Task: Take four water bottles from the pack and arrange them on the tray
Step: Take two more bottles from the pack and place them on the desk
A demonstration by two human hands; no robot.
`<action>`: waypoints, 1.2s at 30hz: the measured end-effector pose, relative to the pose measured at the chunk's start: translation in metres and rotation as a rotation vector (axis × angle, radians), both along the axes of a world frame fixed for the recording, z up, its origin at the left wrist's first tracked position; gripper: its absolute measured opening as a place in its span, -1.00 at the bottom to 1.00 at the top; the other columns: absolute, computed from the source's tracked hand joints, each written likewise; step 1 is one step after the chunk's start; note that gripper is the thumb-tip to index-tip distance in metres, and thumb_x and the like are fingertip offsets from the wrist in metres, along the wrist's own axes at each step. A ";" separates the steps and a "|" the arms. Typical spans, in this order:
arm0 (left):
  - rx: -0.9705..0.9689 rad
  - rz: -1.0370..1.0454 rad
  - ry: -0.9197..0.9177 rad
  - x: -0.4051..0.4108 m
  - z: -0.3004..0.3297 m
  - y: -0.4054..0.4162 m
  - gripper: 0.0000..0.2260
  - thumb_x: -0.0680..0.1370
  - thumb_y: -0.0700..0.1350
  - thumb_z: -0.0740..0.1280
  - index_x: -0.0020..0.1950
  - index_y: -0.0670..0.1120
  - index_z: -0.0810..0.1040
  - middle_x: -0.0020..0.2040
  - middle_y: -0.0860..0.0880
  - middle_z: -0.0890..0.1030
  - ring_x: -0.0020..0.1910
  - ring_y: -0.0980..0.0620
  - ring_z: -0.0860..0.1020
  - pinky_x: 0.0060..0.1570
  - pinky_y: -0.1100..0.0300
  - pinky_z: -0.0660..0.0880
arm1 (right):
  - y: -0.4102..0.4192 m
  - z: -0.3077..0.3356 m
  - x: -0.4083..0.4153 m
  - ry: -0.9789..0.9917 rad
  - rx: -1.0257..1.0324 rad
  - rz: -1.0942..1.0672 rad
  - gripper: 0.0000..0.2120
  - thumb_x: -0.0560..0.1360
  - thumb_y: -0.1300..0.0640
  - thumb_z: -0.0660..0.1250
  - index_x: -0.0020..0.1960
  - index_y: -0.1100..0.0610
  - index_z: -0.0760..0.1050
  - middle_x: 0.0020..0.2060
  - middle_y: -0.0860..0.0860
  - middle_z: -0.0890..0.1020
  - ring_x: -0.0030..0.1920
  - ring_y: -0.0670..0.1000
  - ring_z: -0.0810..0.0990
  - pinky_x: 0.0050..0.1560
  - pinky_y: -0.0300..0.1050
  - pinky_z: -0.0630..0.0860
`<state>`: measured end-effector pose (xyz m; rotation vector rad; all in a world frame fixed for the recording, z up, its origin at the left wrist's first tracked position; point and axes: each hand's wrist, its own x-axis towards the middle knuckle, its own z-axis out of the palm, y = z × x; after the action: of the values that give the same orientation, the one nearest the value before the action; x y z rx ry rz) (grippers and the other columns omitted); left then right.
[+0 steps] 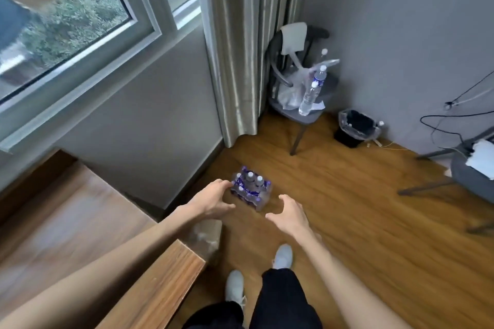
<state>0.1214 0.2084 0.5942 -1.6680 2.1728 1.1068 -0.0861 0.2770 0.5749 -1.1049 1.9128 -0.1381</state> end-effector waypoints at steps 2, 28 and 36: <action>0.034 0.035 -0.009 -0.022 -0.027 -0.027 -0.46 0.49 -0.05 0.42 0.43 -0.16 0.40 0.35 -0.18 0.48 0.38 -0.10 0.43 0.35 0.15 0.33 | -0.032 -0.031 -0.018 -0.004 0.047 0.019 -0.30 0.46 0.04 0.46 0.51 0.16 0.29 0.46 0.08 0.41 0.48 0.08 0.34 0.38 -0.12 0.31; 0.194 0.451 -0.001 -0.141 -0.608 -0.241 -0.47 0.47 -0.07 0.41 0.41 -0.13 0.39 0.36 -0.18 0.48 0.31 -0.18 0.50 0.30 0.00 0.44 | -0.275 -0.588 -0.058 -0.116 0.200 0.124 -0.43 0.42 0.11 0.42 0.42 0.05 0.41 0.25 0.12 0.60 0.25 0.18 0.56 0.12 -0.14 0.46; 0.220 0.614 0.012 -0.140 -0.707 -0.272 -0.53 0.47 -0.03 0.33 0.33 -0.19 0.43 0.31 -0.18 0.52 0.28 -0.17 0.50 0.28 0.08 0.42 | -0.299 -0.683 -0.034 -0.096 0.248 -0.115 -0.59 0.46 0.18 0.37 0.29 0.25 0.53 0.18 0.18 0.64 0.22 0.17 0.60 0.13 -0.14 0.48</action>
<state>-0.0188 -0.0637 -0.1125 -2.2809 1.4914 1.4284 -0.1197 -0.0221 -0.1084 -0.8096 1.8507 -0.0162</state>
